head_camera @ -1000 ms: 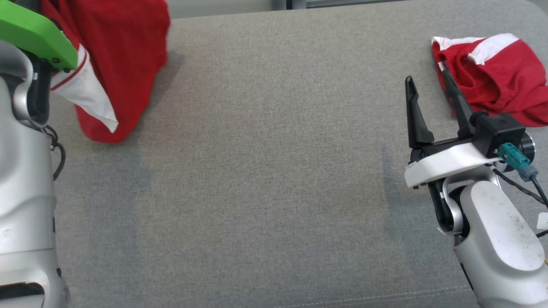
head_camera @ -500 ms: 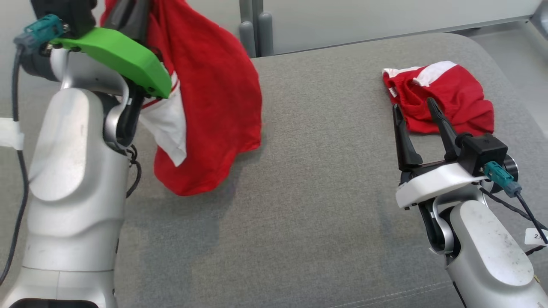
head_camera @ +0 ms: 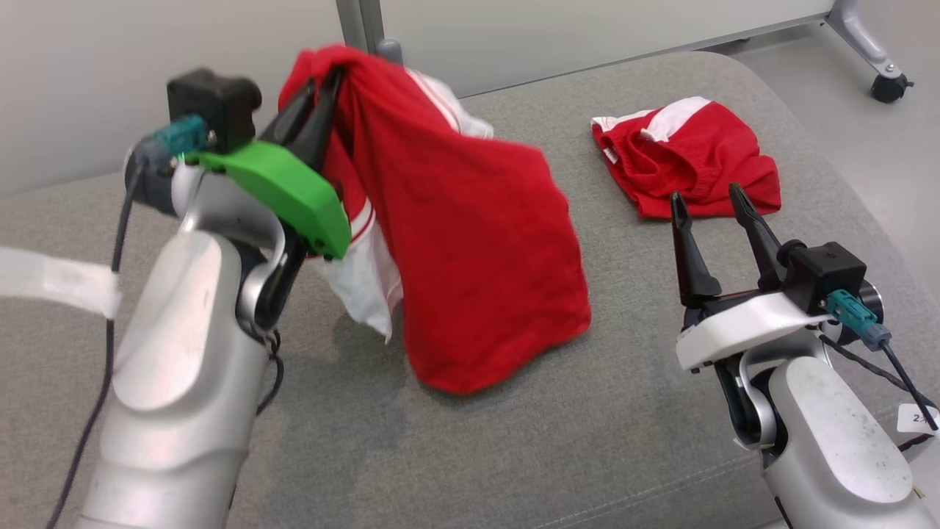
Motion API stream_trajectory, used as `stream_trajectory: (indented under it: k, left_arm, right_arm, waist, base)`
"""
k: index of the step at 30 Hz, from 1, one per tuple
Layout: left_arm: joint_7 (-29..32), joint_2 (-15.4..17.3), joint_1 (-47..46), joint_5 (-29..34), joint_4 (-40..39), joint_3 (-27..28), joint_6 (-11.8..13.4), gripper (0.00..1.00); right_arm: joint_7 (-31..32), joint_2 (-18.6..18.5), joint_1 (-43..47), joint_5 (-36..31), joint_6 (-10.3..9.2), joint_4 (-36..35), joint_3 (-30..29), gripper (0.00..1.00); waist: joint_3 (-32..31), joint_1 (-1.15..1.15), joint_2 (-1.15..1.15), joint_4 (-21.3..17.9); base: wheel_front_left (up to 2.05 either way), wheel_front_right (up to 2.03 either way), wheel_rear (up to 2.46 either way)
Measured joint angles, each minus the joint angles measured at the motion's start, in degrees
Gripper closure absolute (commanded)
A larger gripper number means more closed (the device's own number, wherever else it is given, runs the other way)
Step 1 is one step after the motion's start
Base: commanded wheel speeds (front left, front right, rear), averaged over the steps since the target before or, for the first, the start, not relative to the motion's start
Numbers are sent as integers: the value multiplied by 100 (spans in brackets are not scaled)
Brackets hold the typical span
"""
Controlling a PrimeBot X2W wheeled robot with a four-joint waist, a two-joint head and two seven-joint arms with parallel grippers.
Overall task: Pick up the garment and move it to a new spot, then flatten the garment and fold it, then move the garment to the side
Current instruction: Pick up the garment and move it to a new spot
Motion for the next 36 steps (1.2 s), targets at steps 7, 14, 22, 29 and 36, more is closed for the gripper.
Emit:
stream_trajectory:
  k: [7, 14, 22, 29, 36]
  left_arm:
    - [-568, 0, 1290, -110, 582, -52, 132, 100]
    - [-1101, 9, 1668, -77, 837, -125, 269, 100]
    - [-1633, 8, 1926, 23, 1239, -210, 522, 53]
    - [-1763, 8, 1929, 4, 1429, -216, 576, 0]
    - [-1863, 5, 1928, -151, 1389, -420, 613, 0]
  right_arm:
    - [-40, 7, 118, 18, -7, 30, -53, 0]
    - [-40, 10, 121, 18, -5, 51, -49, 0]
    - [-41, 105, 136, 53, 45, 131, 42, 0]
    - [-42, 131, 136, 60, 77, 213, 43, 0]
    - [-42, 127, 143, 69, 76, 268, -54, 0]
  waist:
    - [115, 0, 0, -65]
    - [104, 0, 0, -51]
    - [61, 0, 0, -32]
    - [42, 0, 0, -9]
    - [1, 0, 0, 81]
  base:
    - [0, 0, 0]
    - [0, 0, 0]
    - [0, 0, 0]
    - [0, 0, 0]
    - [0, 0, 0]
